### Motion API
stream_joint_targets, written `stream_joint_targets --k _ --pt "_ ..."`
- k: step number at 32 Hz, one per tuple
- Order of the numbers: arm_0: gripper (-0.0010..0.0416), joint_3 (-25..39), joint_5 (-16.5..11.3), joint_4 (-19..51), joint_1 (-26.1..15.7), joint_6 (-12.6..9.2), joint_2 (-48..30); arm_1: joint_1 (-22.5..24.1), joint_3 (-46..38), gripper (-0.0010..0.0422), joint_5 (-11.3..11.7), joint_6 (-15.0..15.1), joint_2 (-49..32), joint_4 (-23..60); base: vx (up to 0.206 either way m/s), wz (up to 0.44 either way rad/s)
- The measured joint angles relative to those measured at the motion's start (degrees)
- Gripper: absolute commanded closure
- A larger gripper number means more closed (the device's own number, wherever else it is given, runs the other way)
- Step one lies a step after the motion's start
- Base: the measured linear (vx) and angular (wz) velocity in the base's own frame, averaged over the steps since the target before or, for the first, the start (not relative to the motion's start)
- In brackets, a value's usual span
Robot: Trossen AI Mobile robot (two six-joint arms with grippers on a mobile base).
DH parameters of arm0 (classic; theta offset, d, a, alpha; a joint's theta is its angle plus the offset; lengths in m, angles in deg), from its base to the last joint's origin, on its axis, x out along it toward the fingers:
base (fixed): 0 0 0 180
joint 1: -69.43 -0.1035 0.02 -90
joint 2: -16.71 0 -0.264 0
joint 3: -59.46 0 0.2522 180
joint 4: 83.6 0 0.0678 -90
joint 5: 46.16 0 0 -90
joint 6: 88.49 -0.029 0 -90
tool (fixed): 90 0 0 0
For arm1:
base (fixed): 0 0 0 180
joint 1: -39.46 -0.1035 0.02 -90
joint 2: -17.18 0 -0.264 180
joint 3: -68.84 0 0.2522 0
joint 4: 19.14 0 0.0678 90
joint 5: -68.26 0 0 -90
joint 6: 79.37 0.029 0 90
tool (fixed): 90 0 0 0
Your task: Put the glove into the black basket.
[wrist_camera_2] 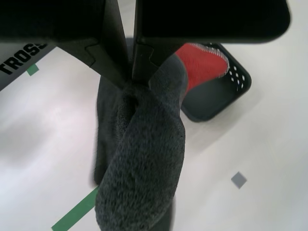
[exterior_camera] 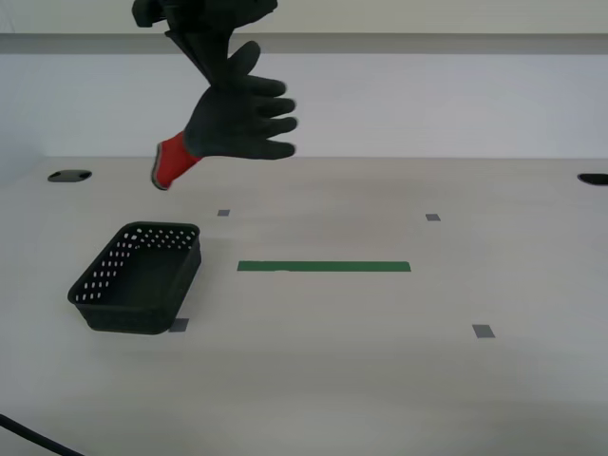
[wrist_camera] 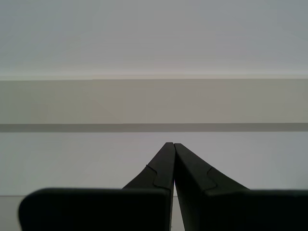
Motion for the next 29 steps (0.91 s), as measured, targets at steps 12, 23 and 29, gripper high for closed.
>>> stream_joint_targets --k 12,23,29 --pt "0.0405 0.0 0.0 0.0 0.0 0.0 0.0 -12.7 18.4 0.0413 0.2 -0.8 10.9 -6.3 0.0 0.0" --pt "0.0405 0.0 0.0 0.0 0.0 0.0 0.0 -15.7 37.5 0.0413 0.1 -3.3 12.2 -22.1 0.0 0.0" --pt "0.0405 0.0 0.0 0.0 0.0 0.0 0.0 -18.1 44.5 0.0413 0.1 -6.3 11.9 -31.3 0.0 0.0"
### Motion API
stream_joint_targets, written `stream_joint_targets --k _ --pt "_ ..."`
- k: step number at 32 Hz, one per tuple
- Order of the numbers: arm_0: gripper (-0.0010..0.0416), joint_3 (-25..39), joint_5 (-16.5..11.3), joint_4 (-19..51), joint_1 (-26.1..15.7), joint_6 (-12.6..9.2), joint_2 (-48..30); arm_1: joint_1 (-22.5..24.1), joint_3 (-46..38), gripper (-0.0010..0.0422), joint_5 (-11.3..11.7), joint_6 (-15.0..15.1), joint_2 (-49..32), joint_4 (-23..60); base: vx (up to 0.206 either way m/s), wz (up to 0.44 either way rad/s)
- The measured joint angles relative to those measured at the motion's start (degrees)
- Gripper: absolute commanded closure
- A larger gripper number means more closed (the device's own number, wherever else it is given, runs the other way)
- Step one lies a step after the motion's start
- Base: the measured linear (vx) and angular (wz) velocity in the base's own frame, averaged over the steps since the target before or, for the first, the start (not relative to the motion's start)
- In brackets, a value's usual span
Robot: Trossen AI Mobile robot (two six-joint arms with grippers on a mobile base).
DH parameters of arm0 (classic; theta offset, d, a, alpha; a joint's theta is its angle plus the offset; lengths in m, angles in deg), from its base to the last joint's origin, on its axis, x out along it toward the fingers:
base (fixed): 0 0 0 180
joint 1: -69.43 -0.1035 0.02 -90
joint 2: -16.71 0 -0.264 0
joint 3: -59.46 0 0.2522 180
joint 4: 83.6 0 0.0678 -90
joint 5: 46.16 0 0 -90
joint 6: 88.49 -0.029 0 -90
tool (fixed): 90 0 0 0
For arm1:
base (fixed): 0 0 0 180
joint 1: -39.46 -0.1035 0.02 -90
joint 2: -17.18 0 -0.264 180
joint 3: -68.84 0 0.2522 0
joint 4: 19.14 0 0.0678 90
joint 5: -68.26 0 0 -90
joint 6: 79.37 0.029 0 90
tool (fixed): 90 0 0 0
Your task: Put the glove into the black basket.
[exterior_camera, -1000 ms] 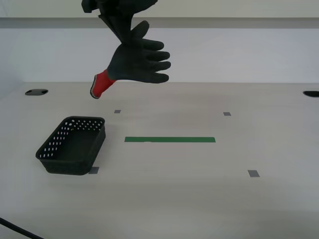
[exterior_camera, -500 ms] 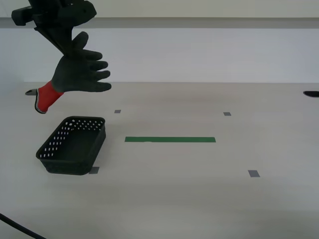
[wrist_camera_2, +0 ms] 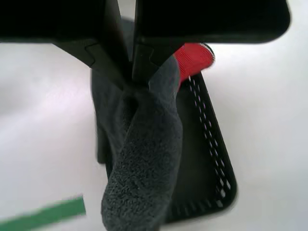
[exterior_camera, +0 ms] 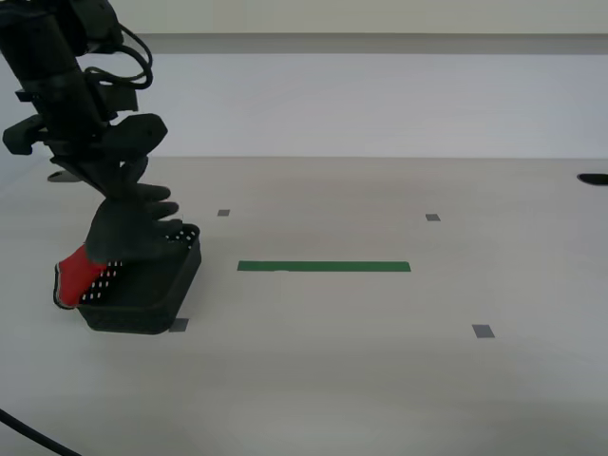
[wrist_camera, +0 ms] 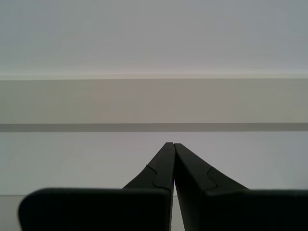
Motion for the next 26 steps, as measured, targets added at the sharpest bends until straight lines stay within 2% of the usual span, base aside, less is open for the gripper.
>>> stream_joint_targets --k 2,9,10,13,18,23,24,26 --pt "0.0405 0.0 0.0 0.0 0.0 0.0 0.0 -0.2 0.9 0.0413 0.0 -1.0 -0.3 -2.0 0.0 0.0" --pt "0.0405 0.0 0.0 0.1 0.0 0.0 0.0 -0.5 1.1 0.0412 0.3 -1.2 -2.2 -5.0 0.0 0.0" --pt "0.0405 0.0 0.0 0.1 0.0 0.0 0.0 -0.5 1.2 0.0412 2.8 -1.2 -2.1 -5.3 0.0 0.0" --pt "0.0405 0.0 0.0 0.1 0.0 0.0 0.0 -0.5 1.1 0.0412 5.6 -1.0 -2.1 -5.4 0.0 0.0" --pt "0.0405 0.0 0.0 0.1 0.0 0.0 0.0 -0.5 1.2 0.0411 5.6 -0.8 -2.1 -4.5 0.0 0.0" --pt "0.0405 0.0 0.0 0.1 0.0 0.0 0.0 -0.5 1.1 0.0336 5.6 -2.1 -2.1 -4.2 0.0 0.0" --pt "0.0405 0.0 0.0 0.1 0.0 0.0 0.0 -0.6 1.1 0.0258 5.6 -2.8 -2.1 -4.4 0.0 0.0" --pt "0.0405 0.0 0.0 0.1 0.0 0.0 0.0 -0.6 1.1 0.0228 5.6 -3.3 -2.1 -4.5 0.0 0.0"
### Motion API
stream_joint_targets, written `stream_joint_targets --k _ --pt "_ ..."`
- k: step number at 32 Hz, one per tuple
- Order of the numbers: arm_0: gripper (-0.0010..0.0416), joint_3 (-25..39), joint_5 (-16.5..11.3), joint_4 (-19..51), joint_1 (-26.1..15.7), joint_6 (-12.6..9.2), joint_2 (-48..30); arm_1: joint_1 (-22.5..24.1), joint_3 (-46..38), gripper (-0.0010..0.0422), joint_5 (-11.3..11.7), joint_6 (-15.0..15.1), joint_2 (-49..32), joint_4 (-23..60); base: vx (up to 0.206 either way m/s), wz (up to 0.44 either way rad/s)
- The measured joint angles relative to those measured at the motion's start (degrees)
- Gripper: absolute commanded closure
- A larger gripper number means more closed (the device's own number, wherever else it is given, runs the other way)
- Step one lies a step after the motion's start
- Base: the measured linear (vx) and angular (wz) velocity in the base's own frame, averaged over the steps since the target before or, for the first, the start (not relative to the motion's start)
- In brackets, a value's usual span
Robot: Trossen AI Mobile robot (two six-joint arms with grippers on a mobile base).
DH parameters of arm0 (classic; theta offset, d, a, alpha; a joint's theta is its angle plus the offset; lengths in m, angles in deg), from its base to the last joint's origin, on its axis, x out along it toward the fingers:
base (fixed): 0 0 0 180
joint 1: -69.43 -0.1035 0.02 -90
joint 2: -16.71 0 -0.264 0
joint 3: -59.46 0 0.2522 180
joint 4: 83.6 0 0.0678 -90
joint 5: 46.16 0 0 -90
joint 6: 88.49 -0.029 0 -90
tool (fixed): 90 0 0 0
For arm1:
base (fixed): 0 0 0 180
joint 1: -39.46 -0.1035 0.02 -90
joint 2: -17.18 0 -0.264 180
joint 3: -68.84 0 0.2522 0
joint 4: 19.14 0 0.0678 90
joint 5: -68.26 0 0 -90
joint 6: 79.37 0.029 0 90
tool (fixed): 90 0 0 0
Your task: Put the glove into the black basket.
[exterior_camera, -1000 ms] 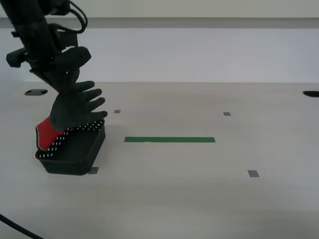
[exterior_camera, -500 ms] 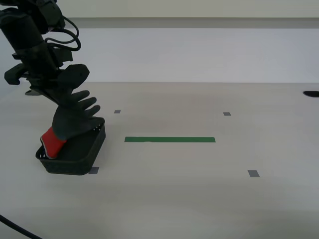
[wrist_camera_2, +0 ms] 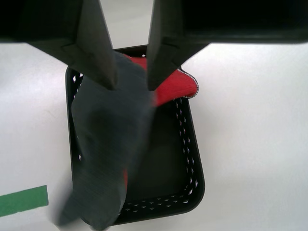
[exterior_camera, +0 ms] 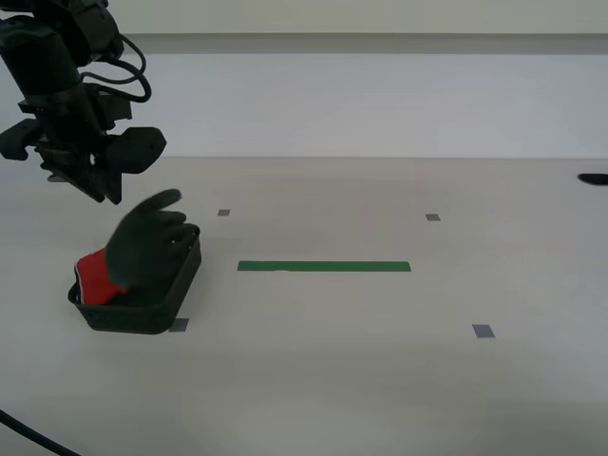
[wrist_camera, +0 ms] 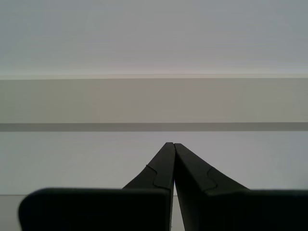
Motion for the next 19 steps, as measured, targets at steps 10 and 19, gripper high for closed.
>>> stream_joint_targets --k 10,19 --pt "0.0405 0.0 0.0 0.0 0.0 0.0 0.0 0.0 0.0 0.0247 0.0 -2.8 0.0 -0.2 0.0 0.0" --pt "0.0405 0.0 0.0 0.0 0.0 0.0 0.0 0.1 0.0 0.0402 0.0 -4.4 0.0 -0.3 0.0 0.0"
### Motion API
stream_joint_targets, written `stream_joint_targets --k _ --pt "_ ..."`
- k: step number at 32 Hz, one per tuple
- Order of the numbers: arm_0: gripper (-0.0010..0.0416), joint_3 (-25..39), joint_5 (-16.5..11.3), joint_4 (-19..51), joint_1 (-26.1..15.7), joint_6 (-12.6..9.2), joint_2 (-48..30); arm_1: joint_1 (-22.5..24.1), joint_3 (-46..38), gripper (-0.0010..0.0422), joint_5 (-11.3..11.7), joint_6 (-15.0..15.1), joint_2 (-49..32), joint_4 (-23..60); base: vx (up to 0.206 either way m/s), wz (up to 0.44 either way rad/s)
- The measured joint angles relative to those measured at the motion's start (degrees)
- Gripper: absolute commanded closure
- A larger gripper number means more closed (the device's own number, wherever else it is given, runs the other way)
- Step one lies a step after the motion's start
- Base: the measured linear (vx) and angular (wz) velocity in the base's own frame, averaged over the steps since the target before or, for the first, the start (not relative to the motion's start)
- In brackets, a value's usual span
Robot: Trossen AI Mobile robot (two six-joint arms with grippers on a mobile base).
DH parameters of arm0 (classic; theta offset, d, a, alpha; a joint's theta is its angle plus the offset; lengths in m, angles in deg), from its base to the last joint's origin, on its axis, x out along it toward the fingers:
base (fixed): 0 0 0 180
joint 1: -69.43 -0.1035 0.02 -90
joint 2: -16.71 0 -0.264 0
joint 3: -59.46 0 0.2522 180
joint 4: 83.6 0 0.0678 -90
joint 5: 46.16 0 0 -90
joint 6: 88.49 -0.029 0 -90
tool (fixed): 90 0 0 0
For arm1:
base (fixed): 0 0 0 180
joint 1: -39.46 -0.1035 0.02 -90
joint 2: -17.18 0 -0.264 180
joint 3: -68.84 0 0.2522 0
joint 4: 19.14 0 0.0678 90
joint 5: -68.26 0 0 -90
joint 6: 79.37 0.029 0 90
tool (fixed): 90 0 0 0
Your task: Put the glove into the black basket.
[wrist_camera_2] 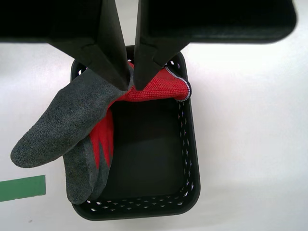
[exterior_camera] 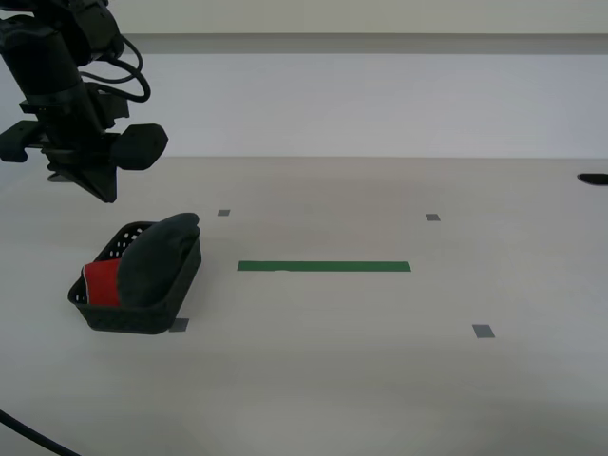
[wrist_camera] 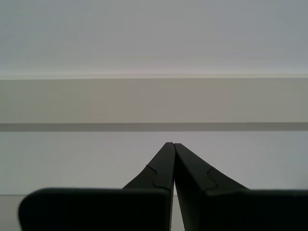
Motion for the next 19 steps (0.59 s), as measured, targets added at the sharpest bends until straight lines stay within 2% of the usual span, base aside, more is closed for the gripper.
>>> stream_joint_targets --k 19 --pt "0.0405 0.0 0.0 0.0 0.0 0.0 0.0 0.0 0.0 0.0401 0.0 0.0 0.0 -0.3 0.0 0.0"
